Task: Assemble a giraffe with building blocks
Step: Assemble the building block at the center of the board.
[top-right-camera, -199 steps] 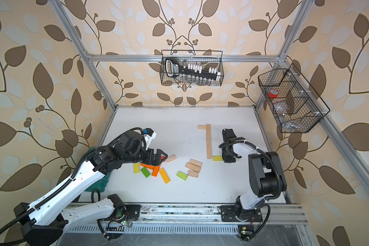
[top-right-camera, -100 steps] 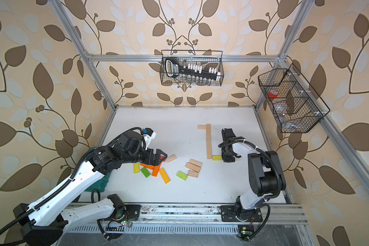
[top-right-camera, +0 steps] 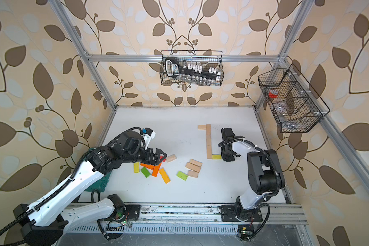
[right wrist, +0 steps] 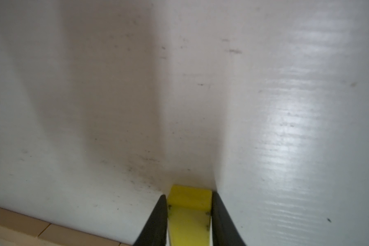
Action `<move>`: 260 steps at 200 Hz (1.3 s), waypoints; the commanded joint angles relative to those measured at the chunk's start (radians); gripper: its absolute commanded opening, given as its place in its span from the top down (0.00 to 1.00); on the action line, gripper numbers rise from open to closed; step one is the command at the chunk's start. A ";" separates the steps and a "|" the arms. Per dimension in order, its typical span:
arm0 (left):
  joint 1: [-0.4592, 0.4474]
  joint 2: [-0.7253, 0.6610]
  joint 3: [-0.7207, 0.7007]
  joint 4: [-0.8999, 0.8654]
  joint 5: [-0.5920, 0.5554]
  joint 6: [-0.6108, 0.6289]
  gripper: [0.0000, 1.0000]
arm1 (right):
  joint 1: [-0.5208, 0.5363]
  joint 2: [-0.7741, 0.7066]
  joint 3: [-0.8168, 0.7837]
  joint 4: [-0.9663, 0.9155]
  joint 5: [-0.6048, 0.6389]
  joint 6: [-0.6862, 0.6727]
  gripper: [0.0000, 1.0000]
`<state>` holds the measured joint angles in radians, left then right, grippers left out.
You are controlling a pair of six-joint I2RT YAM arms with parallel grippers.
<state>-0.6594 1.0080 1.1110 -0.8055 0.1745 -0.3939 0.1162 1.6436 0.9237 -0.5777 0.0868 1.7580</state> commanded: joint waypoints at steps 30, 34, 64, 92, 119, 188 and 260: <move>0.011 -0.026 0.001 -0.003 -0.008 0.020 0.01 | 0.010 0.033 0.010 -0.015 -0.010 0.265 0.68; 0.013 -0.026 0.001 -0.003 -0.008 0.020 0.01 | 0.011 0.033 0.011 -0.016 -0.010 0.266 0.68; 0.012 -0.028 0.000 -0.003 -0.008 0.020 0.01 | 0.013 0.034 0.011 -0.009 -0.010 0.271 0.65; 0.015 -0.029 -0.002 -0.003 -0.006 0.018 0.01 | 0.014 0.032 0.009 -0.007 -0.010 0.276 0.64; 0.014 -0.031 -0.001 -0.006 -0.006 0.021 0.01 | 0.014 0.021 0.007 -0.005 -0.006 0.279 0.62; 0.016 -0.035 0.003 -0.009 -0.005 0.015 0.01 | 0.014 -0.020 -0.009 -0.010 -0.001 0.294 0.43; 0.016 -0.057 0.004 -0.027 -0.006 -0.008 0.01 | -0.007 -0.123 -0.042 -0.022 0.001 0.270 0.01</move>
<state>-0.6525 0.9756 1.1110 -0.8124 0.1749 -0.3950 0.1215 1.5757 0.9039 -0.5602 0.0898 1.7866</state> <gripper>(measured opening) 0.989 0.993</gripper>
